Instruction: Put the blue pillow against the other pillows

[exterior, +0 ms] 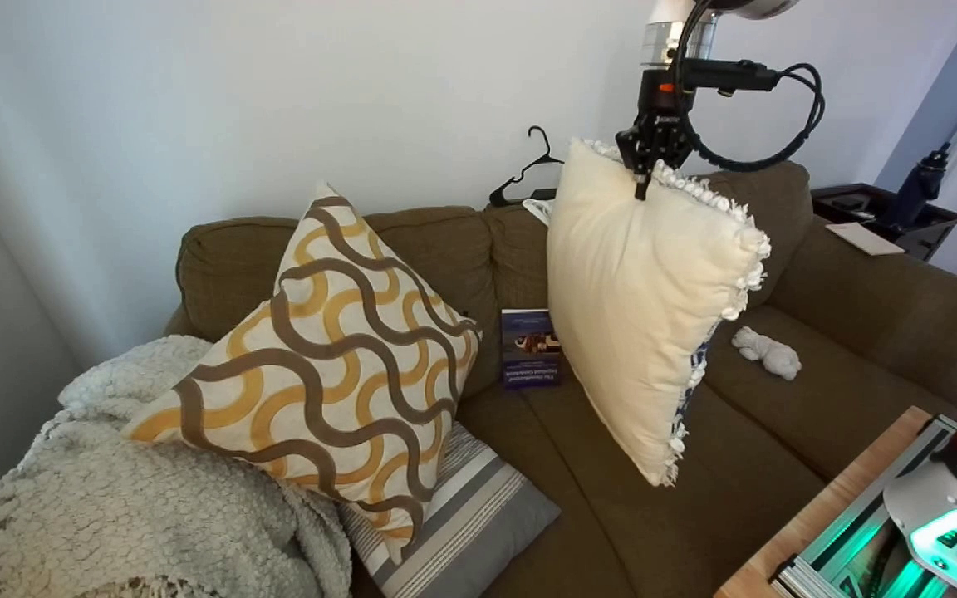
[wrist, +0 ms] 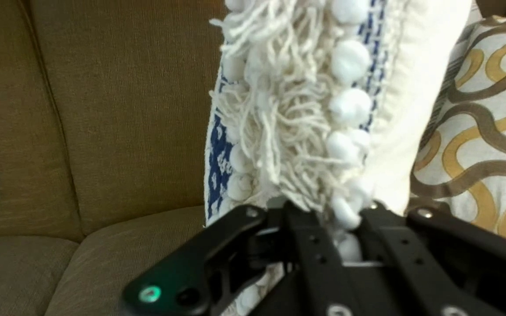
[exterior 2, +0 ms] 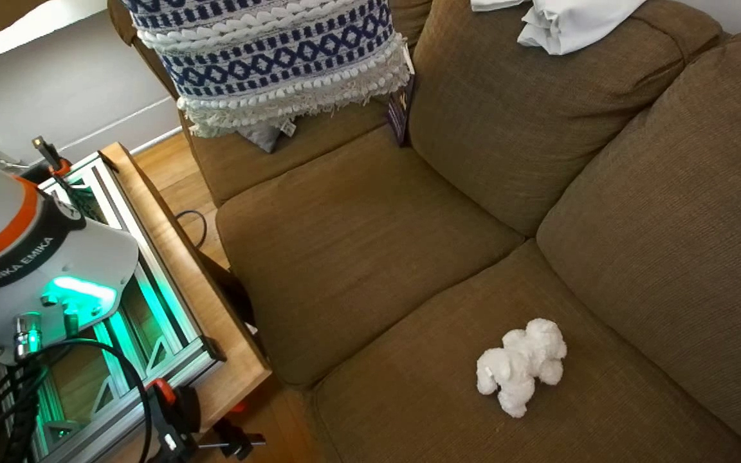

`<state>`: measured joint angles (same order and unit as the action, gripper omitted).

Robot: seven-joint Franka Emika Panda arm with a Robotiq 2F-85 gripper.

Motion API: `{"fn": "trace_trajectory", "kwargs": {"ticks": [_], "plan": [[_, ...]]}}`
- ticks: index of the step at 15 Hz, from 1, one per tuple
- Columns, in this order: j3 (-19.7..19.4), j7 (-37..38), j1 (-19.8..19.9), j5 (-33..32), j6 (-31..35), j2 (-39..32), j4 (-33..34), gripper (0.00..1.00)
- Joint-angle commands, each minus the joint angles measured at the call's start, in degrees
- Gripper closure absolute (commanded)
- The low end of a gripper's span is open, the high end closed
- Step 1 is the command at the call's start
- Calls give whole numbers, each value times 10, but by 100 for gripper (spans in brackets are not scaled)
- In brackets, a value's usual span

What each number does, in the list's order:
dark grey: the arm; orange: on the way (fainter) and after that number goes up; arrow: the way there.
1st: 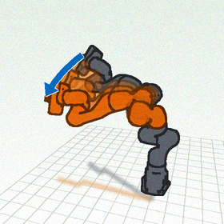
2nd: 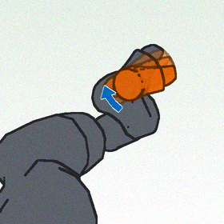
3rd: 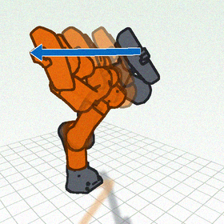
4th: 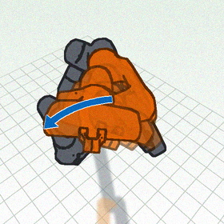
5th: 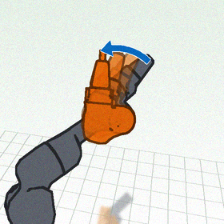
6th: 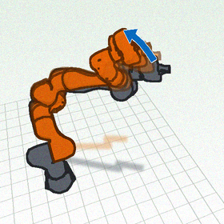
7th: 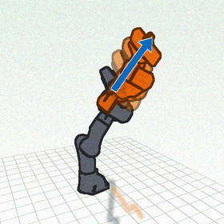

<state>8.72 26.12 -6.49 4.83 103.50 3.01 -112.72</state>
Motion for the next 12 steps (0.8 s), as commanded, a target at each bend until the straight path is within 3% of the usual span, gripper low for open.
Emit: {"fn": "trace_trajectory", "kwargs": {"ticks": [1,7,12], "plan": [[12,-7,-17,-13,5,-32,10,96],[15,-7,-48,-85,39,-133,72,96],[7,-6,-78,-132,13,-228,157,96]]}}
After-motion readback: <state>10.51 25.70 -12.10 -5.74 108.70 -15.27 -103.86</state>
